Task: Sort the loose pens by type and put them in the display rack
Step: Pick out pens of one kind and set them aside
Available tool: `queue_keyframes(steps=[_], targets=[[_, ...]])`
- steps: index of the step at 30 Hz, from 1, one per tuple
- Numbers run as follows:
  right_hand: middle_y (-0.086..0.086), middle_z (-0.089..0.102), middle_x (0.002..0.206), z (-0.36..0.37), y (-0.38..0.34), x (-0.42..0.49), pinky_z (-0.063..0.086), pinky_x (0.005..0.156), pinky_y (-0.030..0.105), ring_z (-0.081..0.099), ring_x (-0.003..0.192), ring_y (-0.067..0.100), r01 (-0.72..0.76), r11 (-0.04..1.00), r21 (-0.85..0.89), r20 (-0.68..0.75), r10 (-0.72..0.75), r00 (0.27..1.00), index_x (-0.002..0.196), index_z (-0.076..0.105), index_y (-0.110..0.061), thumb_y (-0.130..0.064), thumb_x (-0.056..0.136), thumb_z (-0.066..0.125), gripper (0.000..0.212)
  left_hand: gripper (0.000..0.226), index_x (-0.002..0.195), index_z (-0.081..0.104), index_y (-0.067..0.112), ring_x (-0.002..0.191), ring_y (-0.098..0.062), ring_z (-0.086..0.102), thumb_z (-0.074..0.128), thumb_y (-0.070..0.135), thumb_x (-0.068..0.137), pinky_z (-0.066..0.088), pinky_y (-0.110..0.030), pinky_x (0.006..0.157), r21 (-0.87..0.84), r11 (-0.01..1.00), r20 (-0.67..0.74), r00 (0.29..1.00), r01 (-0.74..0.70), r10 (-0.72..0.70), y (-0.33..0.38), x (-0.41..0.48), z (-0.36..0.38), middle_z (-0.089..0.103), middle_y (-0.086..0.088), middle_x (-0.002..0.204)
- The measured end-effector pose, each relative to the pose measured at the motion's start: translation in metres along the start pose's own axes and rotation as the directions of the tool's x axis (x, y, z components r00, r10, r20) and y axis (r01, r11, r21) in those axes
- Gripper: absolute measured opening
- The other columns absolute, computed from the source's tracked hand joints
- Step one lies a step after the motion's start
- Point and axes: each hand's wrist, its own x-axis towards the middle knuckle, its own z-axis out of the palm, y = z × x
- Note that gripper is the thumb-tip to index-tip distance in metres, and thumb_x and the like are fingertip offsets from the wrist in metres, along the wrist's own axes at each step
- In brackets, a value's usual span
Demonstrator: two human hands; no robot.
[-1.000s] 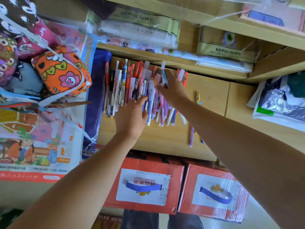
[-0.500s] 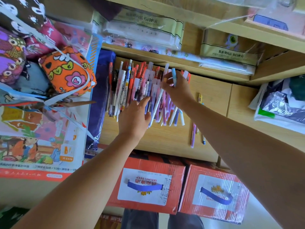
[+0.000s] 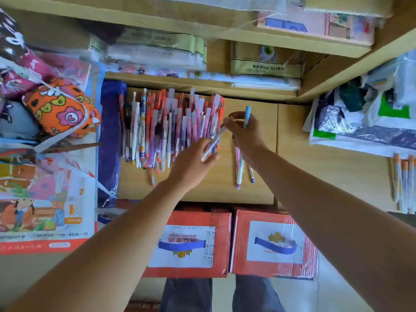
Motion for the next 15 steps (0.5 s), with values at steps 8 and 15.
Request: queue_keyframes(steps=[8, 15], targets=[[0.011, 0.062, 0.066, -0.09, 0.036, -0.026, 0.03, 0.033, 0.013, 0.046, 0.029, 0.008, -0.259, 0.96, 0.103, -0.049, 0.265, 0.963, 0.076, 0.051, -0.009, -0.037, 0.101, 0.042, 0.039, 0.019, 0.081, 0.043, 0.018, 0.053, -0.033, 0.05, 0.041, 0.022, 0.1, 0.051, -0.051, 0.061, -0.101, 0.965, 0.168, 0.96, 0.243, -0.224, 0.041, -0.003, 0.074, 0.05, -0.006, 0.062], [0.012, 0.046, 0.054, -0.227, 0.078, -0.047, 0.027, 0.034, 0.013, 0.039, 0.029, 0.011, -0.382, 0.921, 0.077, -0.04, 0.385, 0.922, 0.074, 0.044, -0.012, -0.027, 0.1, 0.036, 0.031, 0.02, 0.1, 0.049, 0.013, 0.066, -0.028, 0.051, 0.04, 0.03, 0.1, 0.043, -0.043, 0.062, -0.034, 0.972, 0.174, 0.959, 0.231, -0.222, 0.132, 0.001, 0.168, 0.051, -0.004, 0.068]])
